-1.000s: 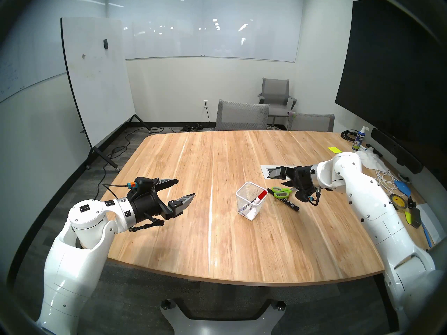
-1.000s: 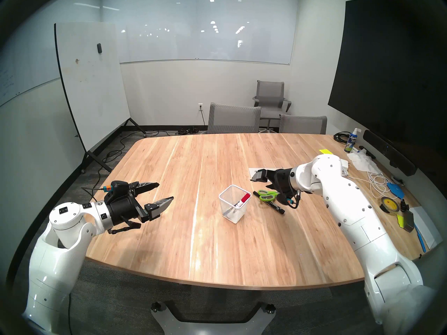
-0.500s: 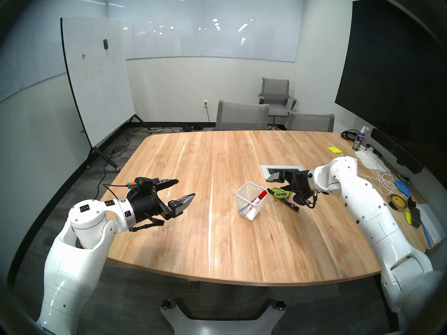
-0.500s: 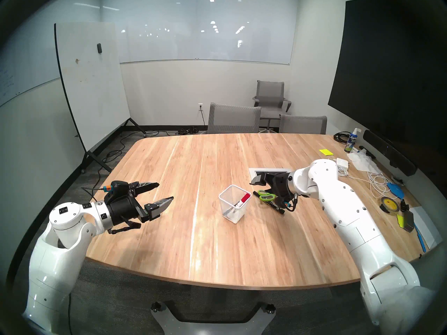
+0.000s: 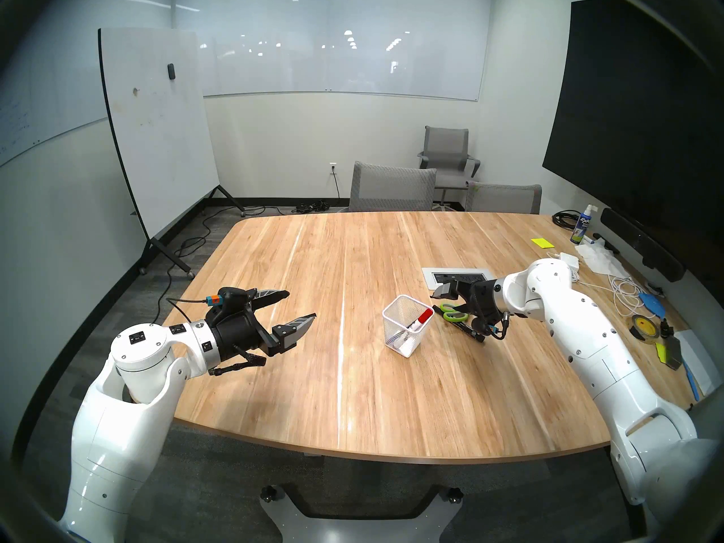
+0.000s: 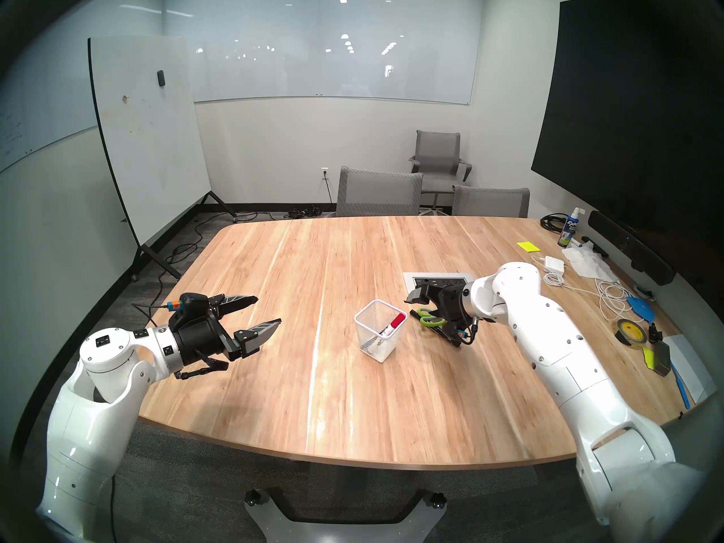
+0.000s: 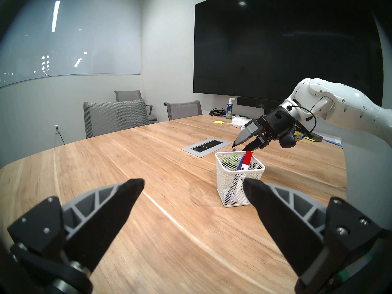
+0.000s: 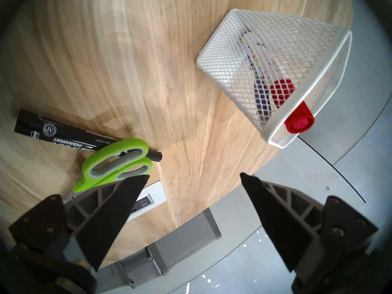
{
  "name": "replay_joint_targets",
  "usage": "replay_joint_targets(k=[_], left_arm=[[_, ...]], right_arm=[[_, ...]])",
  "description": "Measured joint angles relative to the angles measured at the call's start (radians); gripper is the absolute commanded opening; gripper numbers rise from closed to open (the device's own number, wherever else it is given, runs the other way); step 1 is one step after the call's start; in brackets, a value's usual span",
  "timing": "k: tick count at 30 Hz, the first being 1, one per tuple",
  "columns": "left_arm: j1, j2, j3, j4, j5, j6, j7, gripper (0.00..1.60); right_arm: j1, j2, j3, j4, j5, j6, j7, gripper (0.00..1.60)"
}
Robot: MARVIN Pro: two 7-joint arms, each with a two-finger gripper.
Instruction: Place the pen, the marker, and the scissors into the pen holder
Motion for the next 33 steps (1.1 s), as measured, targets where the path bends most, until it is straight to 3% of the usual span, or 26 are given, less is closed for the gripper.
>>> replay_joint_targets(k=[8, 17, 33], left_arm=[[0.0, 0.0, 0.0, 0.0, 0.0, 0.0, 0.0, 1.6], [0.0, 0.0, 0.0, 0.0, 0.0, 0.0, 0.0, 1.6], [0.0, 0.0, 0.0, 0.0, 0.0, 0.0, 0.0, 1.6]], right_arm=[[0.022, 0.001, -0.01, 0.021, -0.031, -0.003, -0.014, 1.6], [0.063, 0.04, -0.077, 0.044, -0.122, -0.031, -0.083, 1.6], [0.114, 0.094, -0.168, 0.067, -0.196, -0.032, -0.203, 1.6]])
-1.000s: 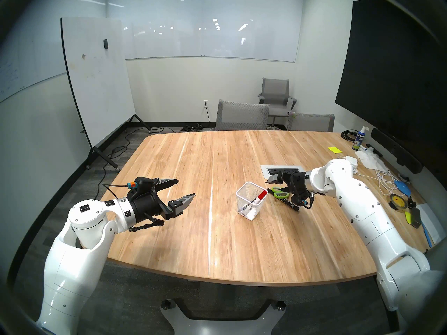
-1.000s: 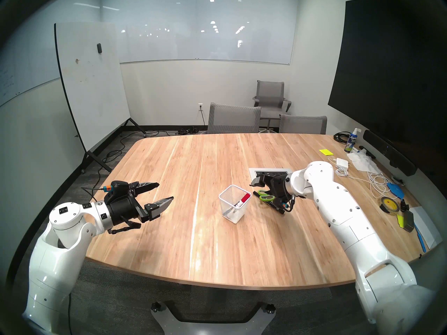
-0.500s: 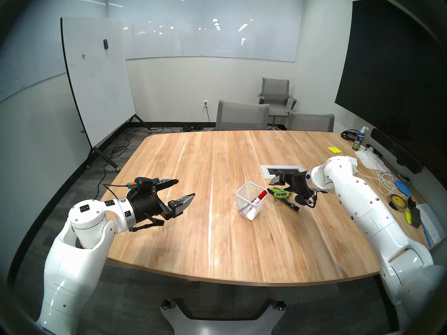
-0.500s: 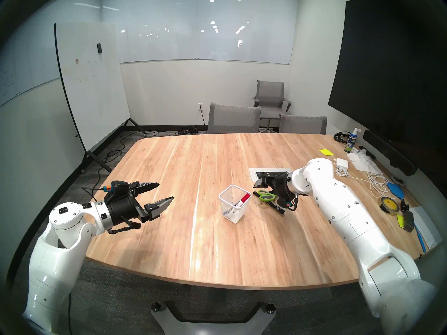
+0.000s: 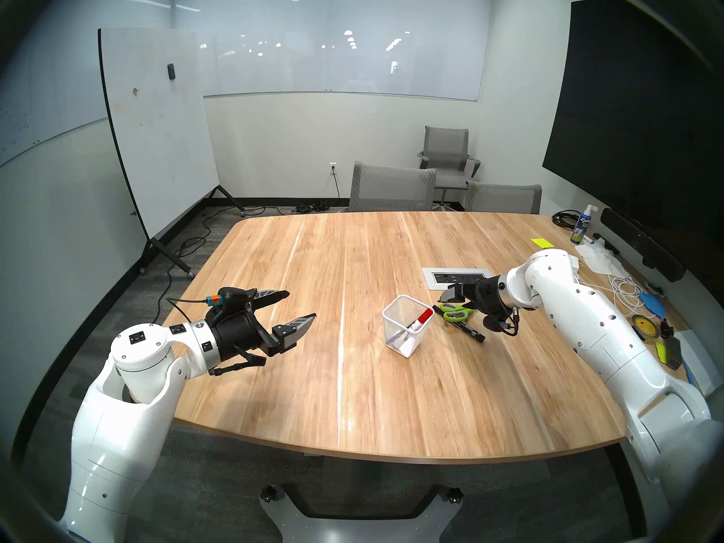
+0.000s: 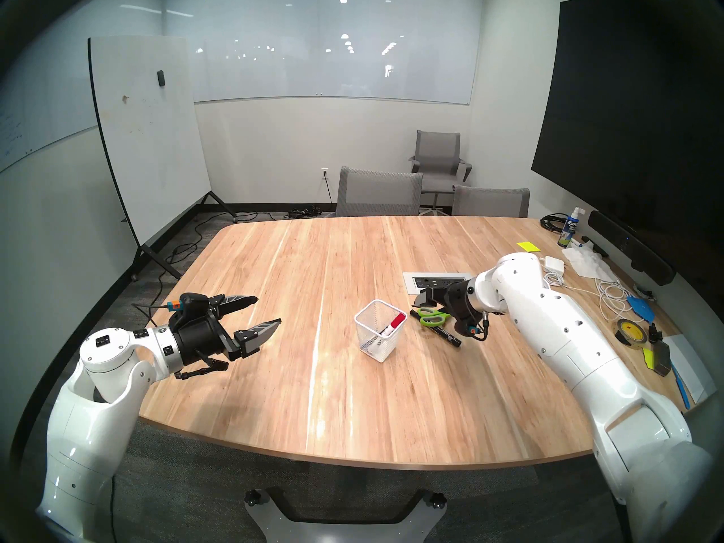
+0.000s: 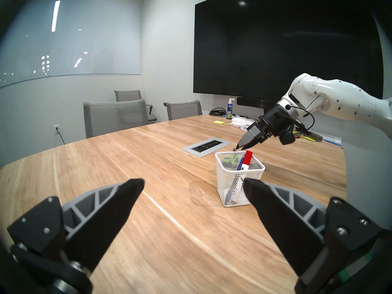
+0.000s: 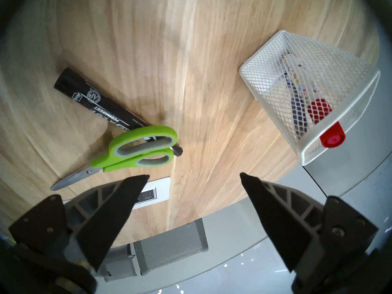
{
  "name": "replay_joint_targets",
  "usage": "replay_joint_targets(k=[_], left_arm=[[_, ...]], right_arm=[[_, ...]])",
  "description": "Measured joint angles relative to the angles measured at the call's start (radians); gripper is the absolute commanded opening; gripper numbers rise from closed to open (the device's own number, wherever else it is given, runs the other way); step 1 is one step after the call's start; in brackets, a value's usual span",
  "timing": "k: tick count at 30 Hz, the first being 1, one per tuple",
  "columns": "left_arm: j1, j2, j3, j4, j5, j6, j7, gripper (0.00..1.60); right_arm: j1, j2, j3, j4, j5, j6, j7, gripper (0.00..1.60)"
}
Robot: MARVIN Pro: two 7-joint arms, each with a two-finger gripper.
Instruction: Place the pen, the marker, and the scissors into the pen holder
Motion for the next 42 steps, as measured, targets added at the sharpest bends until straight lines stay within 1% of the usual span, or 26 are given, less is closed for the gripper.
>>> replay_joint_targets(k=[12, 21, 29, 42], left_arm=[[0.0, 0.0, 0.0, 0.0, 0.0, 0.0, 0.0, 1.6], [0.0, 0.0, 0.0, 0.0, 0.0, 0.0, 0.0, 1.6], [0.0, 0.0, 0.0, 0.0, 0.0, 0.0, 0.0, 1.6], [0.0, 0.0, 0.0, 0.0, 0.0, 0.0, 0.0, 1.6]], right_arm=[[0.023, 0.006, -0.047, 0.048, -0.028, 0.0, -0.052, 1.6], [0.033, 0.003, -0.07, 0.059, -0.042, 0.0, -0.074, 1.6], [0.042, -0.013, -0.079, 0.074, -0.047, 0.0, -0.085, 1.6], [0.063, -0.047, -0.098, 0.137, -0.074, 0.0, -0.101, 1.6]])
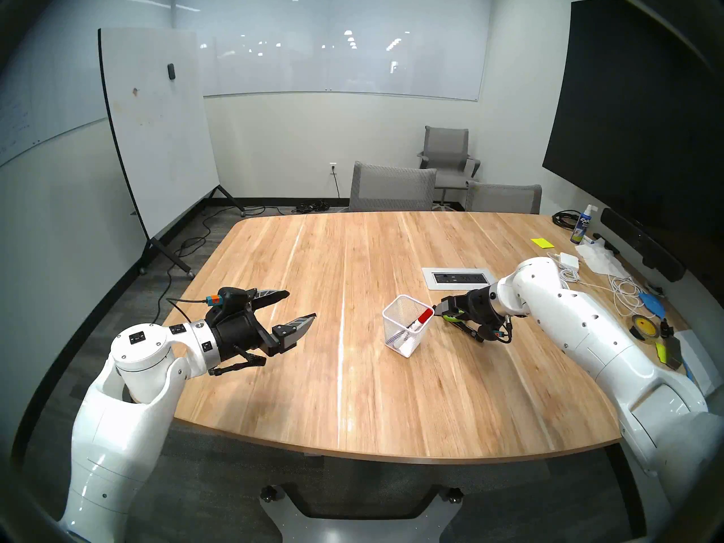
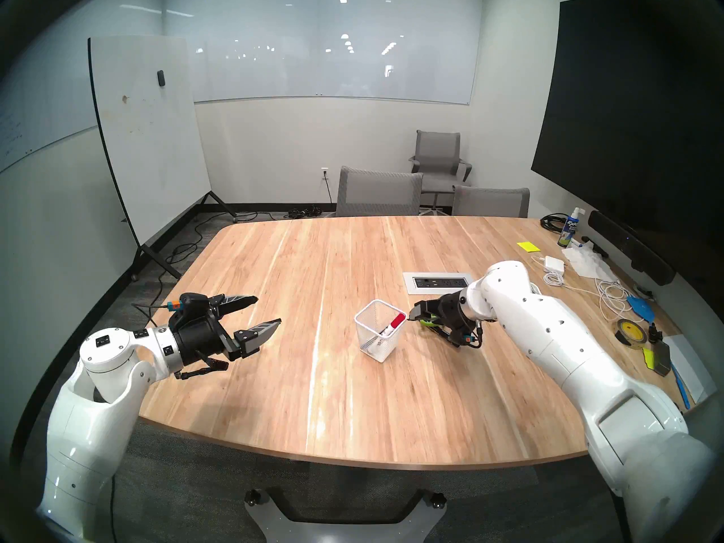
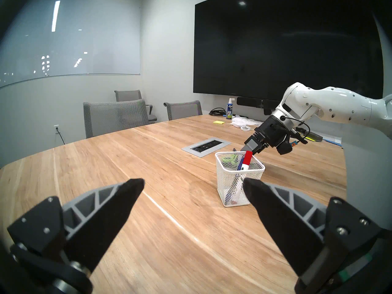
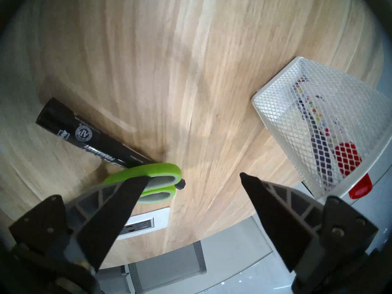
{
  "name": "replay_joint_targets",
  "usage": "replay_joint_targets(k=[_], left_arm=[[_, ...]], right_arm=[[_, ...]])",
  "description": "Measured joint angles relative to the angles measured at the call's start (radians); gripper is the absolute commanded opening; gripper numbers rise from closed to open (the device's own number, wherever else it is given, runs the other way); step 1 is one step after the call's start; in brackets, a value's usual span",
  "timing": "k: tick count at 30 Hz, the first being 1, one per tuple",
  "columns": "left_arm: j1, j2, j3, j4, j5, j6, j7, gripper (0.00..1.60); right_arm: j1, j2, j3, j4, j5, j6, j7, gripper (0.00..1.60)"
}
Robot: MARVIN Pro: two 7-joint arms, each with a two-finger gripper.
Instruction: Place the pen, the marker, and the scissors into the pen holder
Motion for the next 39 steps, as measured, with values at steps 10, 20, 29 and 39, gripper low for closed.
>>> replay_joint_targets(k=[10, 20, 29, 39], left_arm=[[0.0, 0.0, 0.0, 0.0, 0.0, 0.0, 0.0, 1.6], [0.0, 0.0, 0.0, 0.0, 0.0, 0.0, 0.0, 1.6], [0.0, 0.0, 0.0, 0.0, 0.0, 0.0, 0.0, 1.6], [0.0, 0.0, 0.0, 0.0, 0.0, 0.0, 0.0, 1.6]], right_arm=[[0.02, -0.026, -0.006, 0.034, -0.022, 0.001, -0.013, 1.6], [0.035, -0.043, -0.01, 0.057, -0.044, 0.002, -0.024, 1.6], [0.042, -0.049, -0.023, 0.051, -0.054, 0.001, -0.026, 1.6], [0.043, -0.022, -0.038, 0.026, -0.029, 0.001, -0.025, 1.6]])
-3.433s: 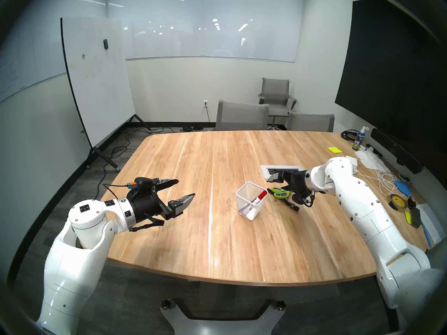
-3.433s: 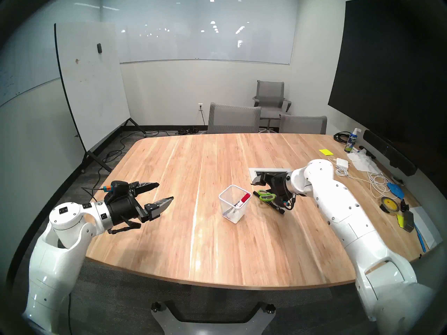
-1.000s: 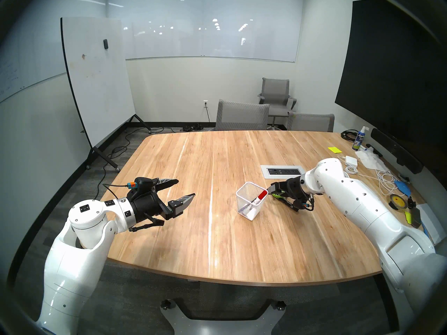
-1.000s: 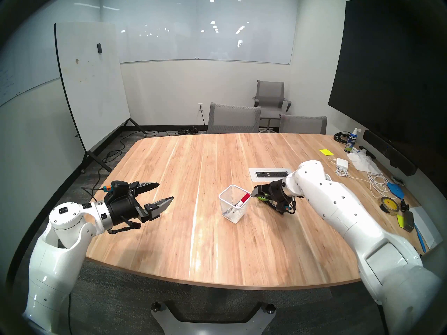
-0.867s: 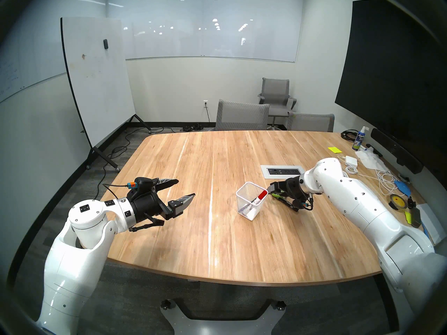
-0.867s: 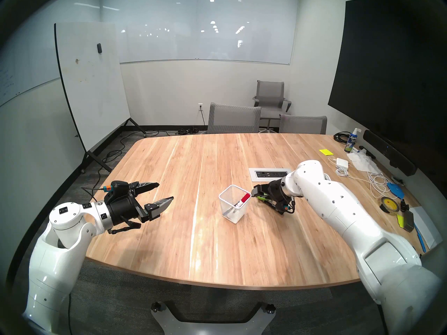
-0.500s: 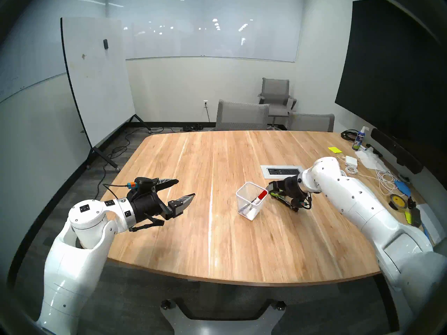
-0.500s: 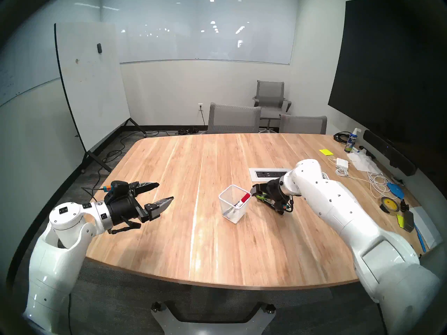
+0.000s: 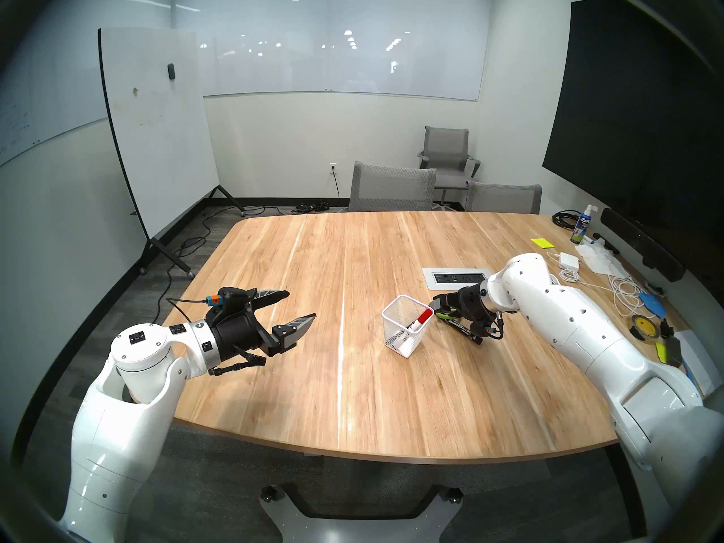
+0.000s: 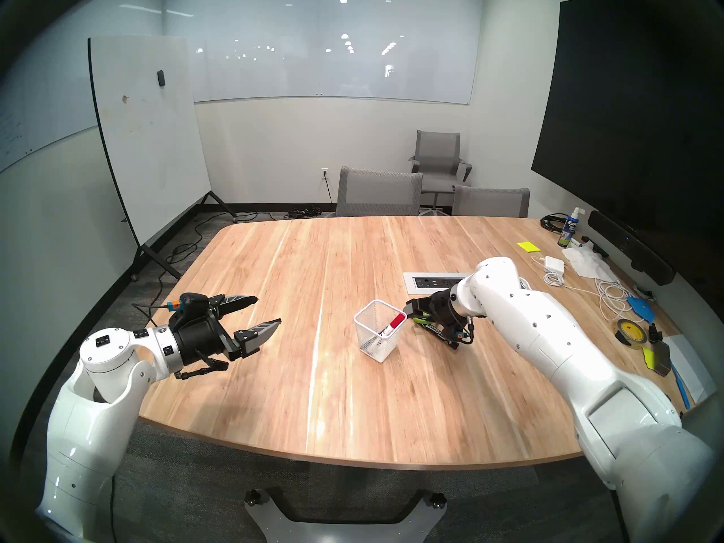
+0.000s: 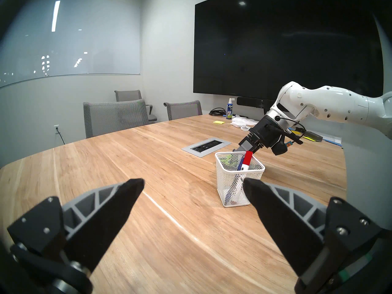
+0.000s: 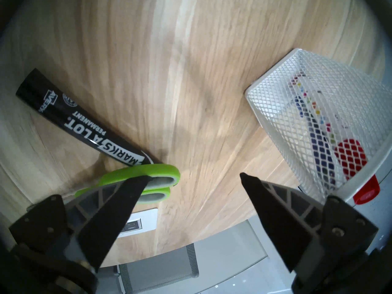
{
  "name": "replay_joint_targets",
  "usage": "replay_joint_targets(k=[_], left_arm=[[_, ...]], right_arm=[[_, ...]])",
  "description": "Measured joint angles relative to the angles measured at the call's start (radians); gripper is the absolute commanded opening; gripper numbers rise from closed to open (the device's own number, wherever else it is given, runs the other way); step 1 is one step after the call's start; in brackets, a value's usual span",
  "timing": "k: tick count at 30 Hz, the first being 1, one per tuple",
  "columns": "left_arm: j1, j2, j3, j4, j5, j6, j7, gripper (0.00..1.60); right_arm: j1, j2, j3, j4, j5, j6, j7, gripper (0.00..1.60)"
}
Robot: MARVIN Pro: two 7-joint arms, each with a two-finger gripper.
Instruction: Place the pen, the marker, and the scissors into the pen holder
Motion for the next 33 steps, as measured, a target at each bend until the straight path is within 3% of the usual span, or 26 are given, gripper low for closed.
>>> replay_joint_targets(k=[16, 33], left_arm=[[0.0, 0.0, 0.0, 0.0, 0.0, 0.0, 0.0, 1.6], [0.0, 0.0, 0.0, 0.0, 0.0, 0.0, 0.0, 1.6]], right_arm=[[0.0, 0.033, 0.006, -0.021, 0.037, 0.0, 0.031, 1.6], [0.02, -0.001, 0.001, 0.044, 0.039, 0.0, 0.02, 1.6]])
